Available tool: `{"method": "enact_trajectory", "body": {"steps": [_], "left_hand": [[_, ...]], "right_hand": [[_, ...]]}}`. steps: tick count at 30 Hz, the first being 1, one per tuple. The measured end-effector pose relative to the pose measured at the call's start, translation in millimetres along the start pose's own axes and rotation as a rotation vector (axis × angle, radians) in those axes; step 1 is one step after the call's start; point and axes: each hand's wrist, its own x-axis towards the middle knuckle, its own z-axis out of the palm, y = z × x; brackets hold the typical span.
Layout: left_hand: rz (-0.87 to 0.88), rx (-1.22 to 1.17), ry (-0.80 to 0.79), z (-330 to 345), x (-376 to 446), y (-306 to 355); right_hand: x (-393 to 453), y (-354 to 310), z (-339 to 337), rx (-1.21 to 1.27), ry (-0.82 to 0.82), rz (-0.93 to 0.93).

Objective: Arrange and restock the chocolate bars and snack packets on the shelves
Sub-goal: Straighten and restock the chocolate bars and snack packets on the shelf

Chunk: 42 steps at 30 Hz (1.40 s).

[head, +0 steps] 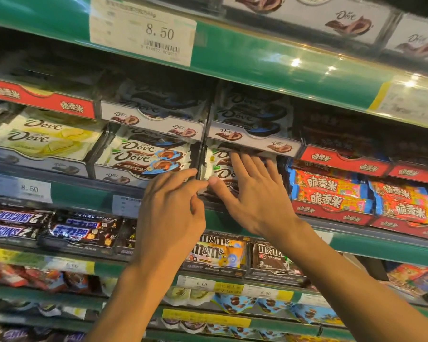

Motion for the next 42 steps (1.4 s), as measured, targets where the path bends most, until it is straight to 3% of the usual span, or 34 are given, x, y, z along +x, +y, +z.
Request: {"method": "enact_trajectory", "body": {"steps": [7, 12, 16, 22, 32, 35, 42], "left_hand": [[-0.004, 0.004, -0.006, -4, -1, 4], [-0.022, 0.013, -0.063, -10, 0, 8], [-0.077, -0.065, -0.021, -17, -13, 20], [-0.140, -0.217, -0.139, -15, -55, 68], [-0.123, -0.228, -0.565, 93, -124, 216], [-0.014, -0.235, -0.632, 135, -137, 272], [0.295, -0.239, -0.811, 236, -167, 416]], "right_hand": [[-1, 2, -8, 0.088, -0.018, -0.023], [-20, 10, -17, 0.198, 0.084, -0.094], [-47, 24, -30, 0.347, 0.154, -0.125], [-104, 69, -49, 0.566, 0.026, -0.065], [-245, 241, -66, 0.626, -0.119, 0.203], [-297, 298, -75, 0.615, -0.126, 0.318], [-411, 432, -117, 0.497, 0.048, 0.660]]}}
